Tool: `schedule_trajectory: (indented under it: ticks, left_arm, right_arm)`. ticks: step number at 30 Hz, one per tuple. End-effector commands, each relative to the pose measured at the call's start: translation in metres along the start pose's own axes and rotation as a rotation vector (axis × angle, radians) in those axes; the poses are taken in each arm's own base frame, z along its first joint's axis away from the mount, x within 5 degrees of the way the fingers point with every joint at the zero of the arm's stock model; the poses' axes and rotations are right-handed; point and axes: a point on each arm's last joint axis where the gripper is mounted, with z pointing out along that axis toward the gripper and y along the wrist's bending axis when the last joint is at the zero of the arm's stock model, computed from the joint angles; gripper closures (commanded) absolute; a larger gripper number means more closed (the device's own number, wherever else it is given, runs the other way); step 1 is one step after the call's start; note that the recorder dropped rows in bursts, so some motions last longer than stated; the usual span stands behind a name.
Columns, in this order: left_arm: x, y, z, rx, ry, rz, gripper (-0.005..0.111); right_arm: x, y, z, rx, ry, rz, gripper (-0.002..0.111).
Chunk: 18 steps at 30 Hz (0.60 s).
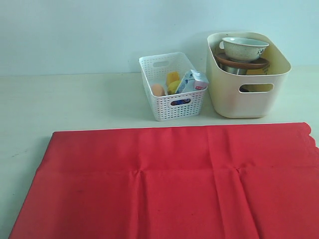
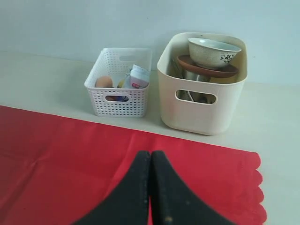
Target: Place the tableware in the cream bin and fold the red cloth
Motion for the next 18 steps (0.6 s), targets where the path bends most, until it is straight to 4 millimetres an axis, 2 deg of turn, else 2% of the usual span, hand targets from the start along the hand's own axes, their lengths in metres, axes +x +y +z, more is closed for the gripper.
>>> schedule_trajectory:
  ticks: [1,4,10,14,18]
  left_arm:
    - [-0.045,0.000,0.001,0.006,-0.029,0.001,0.107]
    - [-0.078,0.000,0.005,0.006,-0.050,0.001,0.107]
    - [-0.130,0.000,0.010,0.005,-0.102,-0.001,0.107]
    - [-0.152,0.000,0.012,0.006,-0.147,-0.002,0.107]
    - [-0.154,0.000,0.012,0.008,-0.165,-0.002,0.107]
  right_arm:
    - [0.000,0.000,0.000,0.003,-0.016,0.001,0.108]
    - [0.000,0.000,0.000,0.003,-0.016,0.001,0.108]
    - [0.000,0.000,0.000,0.003,-0.016,0.001,0.108]
    - [0.000,0.000,0.000,0.003,-0.016,0.005,0.108]
    - [0.000,0.000,0.000,0.003,-0.014,0.007,0.108]
